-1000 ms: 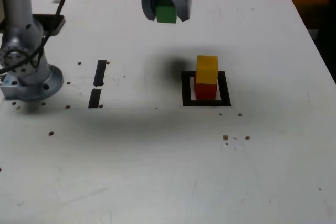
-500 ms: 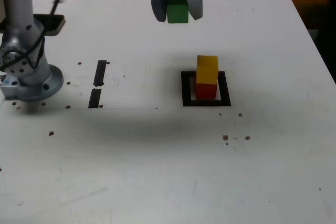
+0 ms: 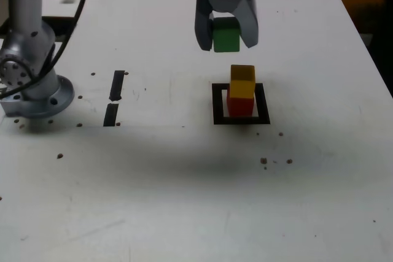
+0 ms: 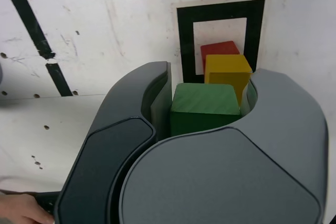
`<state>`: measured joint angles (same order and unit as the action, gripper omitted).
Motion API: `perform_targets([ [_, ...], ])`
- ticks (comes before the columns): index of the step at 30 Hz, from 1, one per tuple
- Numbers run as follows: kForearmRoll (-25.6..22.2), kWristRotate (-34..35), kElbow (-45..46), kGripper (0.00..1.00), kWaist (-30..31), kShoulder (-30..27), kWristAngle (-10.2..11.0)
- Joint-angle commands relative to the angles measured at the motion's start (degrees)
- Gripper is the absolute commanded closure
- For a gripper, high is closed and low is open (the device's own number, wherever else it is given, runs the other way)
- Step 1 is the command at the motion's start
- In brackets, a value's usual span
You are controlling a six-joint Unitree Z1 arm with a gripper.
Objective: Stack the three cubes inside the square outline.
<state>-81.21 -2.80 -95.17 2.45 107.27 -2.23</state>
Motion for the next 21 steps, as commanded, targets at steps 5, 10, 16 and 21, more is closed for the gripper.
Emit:
perform_targets([
  [5,0.3,0.6,-2.0,0.79,1.7,2.2,-1.1],
  [10,0.3,0.7,-3.3,0.79,2.3,3.9,-1.7],
  [16,0.5,0.6,-4.0,0.79,2.8,4.9,-2.5],
  [21,0.6,0.4,-3.6,0.71,2.8,5.4,-2.8],
])
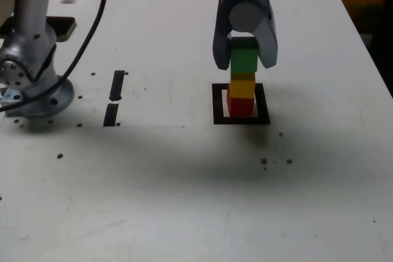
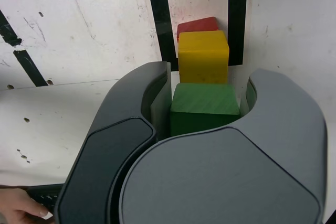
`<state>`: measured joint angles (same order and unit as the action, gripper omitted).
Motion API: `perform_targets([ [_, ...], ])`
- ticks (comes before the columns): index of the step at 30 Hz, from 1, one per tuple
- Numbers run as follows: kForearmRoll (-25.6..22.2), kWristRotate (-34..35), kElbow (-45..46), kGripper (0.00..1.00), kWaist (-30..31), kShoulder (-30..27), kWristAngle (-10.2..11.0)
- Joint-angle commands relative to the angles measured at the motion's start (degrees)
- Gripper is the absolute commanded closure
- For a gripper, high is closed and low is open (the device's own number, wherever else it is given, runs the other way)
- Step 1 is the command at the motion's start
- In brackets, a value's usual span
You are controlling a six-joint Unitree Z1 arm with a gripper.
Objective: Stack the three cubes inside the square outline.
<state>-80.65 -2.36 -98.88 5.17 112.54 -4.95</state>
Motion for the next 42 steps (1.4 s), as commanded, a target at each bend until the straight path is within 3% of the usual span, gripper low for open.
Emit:
perform_targets([
  [1,0.0,0.0,0.3,0.69,0.1,0.2,-0.2],
  [6,0.0,-0.1,1.1,0.59,0.1,0.4,-0.6],
  [21,2.0,-0.5,2.7,0.43,0.1,0.6,-0.7],
  [29,4.9,-0.8,3.2,0.4,0.1,0.6,0.8],
  [42,4.6,-0.8,4.0,0.38,-0.4,-0.3,1.7],
])
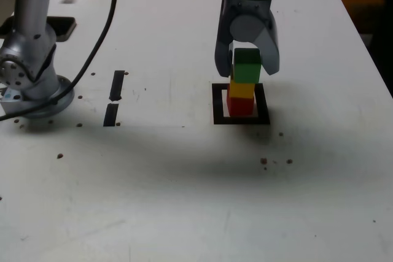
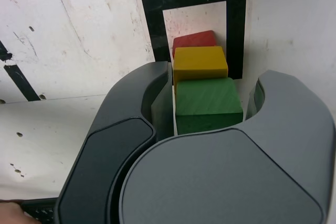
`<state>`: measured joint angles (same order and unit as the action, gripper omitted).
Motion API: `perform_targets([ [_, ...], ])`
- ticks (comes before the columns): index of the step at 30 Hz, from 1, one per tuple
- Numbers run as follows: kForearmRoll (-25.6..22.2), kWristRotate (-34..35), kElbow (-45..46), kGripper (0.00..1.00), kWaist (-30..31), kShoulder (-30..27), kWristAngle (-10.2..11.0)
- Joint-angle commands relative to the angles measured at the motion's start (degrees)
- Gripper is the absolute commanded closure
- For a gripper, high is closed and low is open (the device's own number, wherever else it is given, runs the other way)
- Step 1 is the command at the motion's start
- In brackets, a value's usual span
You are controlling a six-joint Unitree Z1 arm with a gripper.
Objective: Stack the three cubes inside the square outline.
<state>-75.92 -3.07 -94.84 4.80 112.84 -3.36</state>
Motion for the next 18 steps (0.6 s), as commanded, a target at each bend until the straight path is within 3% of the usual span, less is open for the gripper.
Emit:
perform_targets([
  [1,-0.2,-0.1,-0.1,0.37,-0.1,-0.8,0.2],
  [10,-0.7,-0.6,-0.9,0.33,-0.1,-3.0,0.6],
  [14,-1.2,-1.0,-1.6,0.31,-0.1,-5.3,2.7],
  [18,-2.3,-0.6,-1.1,0.3,-0.1,-7.9,6.1],
])
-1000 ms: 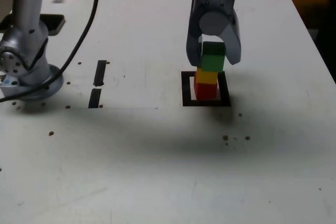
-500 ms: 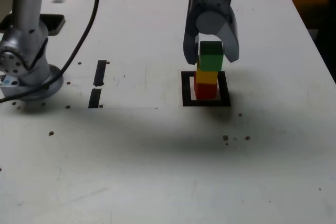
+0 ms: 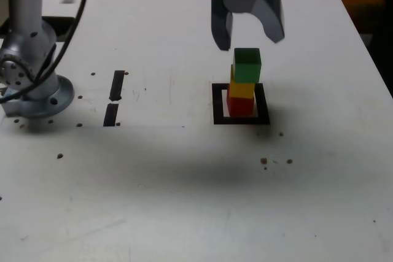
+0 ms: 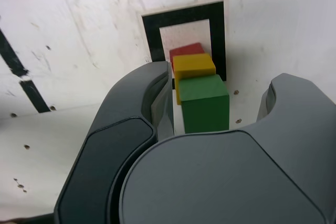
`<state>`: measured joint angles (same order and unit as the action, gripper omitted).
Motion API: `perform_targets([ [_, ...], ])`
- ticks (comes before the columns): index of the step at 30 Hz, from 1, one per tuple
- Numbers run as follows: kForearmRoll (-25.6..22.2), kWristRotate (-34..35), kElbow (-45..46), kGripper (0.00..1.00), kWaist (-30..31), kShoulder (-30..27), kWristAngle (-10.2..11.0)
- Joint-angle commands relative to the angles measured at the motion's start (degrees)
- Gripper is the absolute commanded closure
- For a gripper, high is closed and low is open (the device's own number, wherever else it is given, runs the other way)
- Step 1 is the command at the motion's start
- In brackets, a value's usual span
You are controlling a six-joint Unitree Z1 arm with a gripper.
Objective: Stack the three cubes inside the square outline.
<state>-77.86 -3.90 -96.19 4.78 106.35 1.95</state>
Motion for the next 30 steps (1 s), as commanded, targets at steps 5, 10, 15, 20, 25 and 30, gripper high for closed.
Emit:
perform_targets([
  [5,-1.6,1.6,3.1,0.28,-1.2,-4.1,3.3],
  [10,-2.0,2.6,7.9,0.27,-3.5,-6.6,3.8],
  [15,2.0,4.5,17.4,0.19,-6.2,-8.6,0.9],
  [20,5.6,4.5,22.1,0.17,-7.5,-8.9,-2.0],
  [25,8.0,4.5,25.9,0.15,-7.9,-9.1,-4.3],
  [30,9.6,4.5,29.5,0.13,-8.6,-9.2,-6.2],
])
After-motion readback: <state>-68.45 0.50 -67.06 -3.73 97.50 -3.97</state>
